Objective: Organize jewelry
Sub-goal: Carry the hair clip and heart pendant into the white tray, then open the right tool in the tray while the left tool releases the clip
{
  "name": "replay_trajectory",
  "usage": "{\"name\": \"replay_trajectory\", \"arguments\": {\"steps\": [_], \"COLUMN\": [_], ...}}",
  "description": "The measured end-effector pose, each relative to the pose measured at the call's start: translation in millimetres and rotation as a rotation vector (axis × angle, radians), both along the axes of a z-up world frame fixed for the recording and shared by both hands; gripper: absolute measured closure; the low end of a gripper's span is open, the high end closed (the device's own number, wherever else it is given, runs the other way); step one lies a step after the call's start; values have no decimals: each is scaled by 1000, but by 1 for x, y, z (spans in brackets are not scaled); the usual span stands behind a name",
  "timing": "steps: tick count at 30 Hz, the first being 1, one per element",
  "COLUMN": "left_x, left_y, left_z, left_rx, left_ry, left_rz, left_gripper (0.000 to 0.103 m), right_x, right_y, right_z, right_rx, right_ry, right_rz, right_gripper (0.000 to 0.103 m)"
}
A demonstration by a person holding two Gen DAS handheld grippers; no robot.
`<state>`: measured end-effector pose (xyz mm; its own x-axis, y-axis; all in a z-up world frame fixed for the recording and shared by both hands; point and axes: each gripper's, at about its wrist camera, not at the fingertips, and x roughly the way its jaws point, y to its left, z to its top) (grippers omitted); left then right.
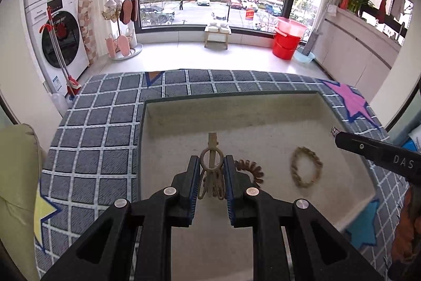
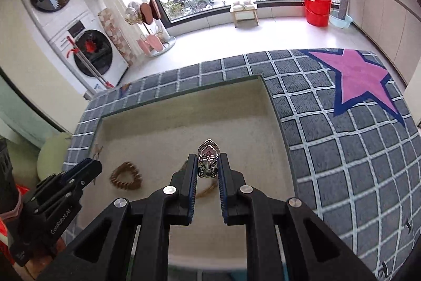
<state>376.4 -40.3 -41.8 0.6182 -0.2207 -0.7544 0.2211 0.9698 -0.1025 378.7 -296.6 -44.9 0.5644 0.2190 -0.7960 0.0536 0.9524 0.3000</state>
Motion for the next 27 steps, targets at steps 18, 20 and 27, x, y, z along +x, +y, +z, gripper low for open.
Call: {"name": "replay_trajectory", "arguments": {"steps": [18, 20, 27], "left_x": [15, 14, 3], "left_y": [-18, -20, -23], "left_z": [-29, -27, -13], "left_rx": [55, 63, 69], "left_ry": [50, 47, 4], "left_rz": [-5, 0, 16], "left_gripper": [71, 71, 71], "right_x": [12, 12, 5], "right_y": [3, 2, -2], "right_z": [-38, -37, -27], "right_rx": [-26, -19, 45], "right_ry": [38, 44, 31], "right_rz": [0, 3, -4], "right_gripper": [85, 82, 52]}}
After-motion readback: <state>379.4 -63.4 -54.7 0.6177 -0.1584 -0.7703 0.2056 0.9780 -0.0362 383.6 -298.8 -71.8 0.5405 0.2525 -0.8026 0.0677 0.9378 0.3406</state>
